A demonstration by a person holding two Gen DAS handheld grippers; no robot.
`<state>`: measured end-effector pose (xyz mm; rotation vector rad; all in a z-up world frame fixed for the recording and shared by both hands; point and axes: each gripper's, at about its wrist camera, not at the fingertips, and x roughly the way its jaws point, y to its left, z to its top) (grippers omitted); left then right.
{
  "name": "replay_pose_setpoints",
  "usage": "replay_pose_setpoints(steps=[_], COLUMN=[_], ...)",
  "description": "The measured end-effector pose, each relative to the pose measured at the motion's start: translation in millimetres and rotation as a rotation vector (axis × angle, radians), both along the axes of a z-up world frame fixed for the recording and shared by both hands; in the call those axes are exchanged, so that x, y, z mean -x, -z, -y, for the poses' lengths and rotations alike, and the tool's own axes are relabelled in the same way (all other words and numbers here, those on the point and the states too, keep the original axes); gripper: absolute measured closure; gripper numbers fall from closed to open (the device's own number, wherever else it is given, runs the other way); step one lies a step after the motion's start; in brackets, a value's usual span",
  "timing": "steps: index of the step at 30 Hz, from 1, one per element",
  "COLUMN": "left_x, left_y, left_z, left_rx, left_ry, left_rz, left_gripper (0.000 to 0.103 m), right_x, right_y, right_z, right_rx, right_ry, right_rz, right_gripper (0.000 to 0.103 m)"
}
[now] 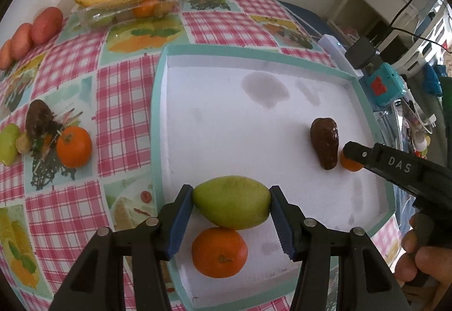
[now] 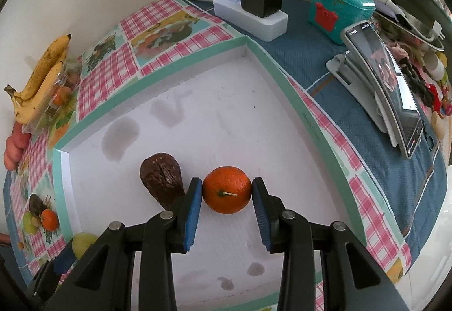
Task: Organize fruits
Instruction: 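Place the mandarin in the tray with the right gripper while the left places the pear, then grasp the dark avocado with the right gripper while the left grasps a small brown round fruit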
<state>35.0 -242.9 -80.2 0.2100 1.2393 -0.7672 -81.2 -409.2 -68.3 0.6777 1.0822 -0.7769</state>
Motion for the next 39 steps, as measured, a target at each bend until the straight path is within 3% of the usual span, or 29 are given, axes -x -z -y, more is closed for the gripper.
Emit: replay_pose_setpoints(steps=[16,24,26,30,32,35,37,39], left_x=[-3,-5,-7,-13,-19,-33,-45,-53], left_y=[-3,-25,-32,-42,-44,-46,-47,-49], left_z=[-2,-9,-12,-23,-32,-52,-70,-87], left_rx=[-0.001,0.031,0.039,0.017,-0.013,-0.053,-0.085,-0.108], left_ry=[0.003,-0.007,-0.022,-0.063,-0.102,-0.196,-0.27,-0.316], left_rz=[-0.032,-0.017,-0.013,0.011,0.029,0.046,0.062,0.081], left_gripper=[0.044,0.038,0.037,0.025,0.025,0.023,0.008,0.0], right_x=[-2,-5,-5,-6,-7,-7,-7,-9], right_y=[0,-5,-8,-13,-15,-19,-21,-24], right_z=[0,0,-1,-3,-3,-6,-8,-12], right_rx=[0.008,0.023,0.032,0.044,0.048,0.06,0.063,0.072], right_ry=[-0.018,-0.037,-0.041,-0.055,-0.059,-0.068,-0.072,-0.086], right_rz=[-0.013,-0.003,0.003,0.02,0.027,0.034,0.044,0.049], right_gripper=[0.064,0.049,0.038,0.034,0.025,0.025,0.025,0.02])
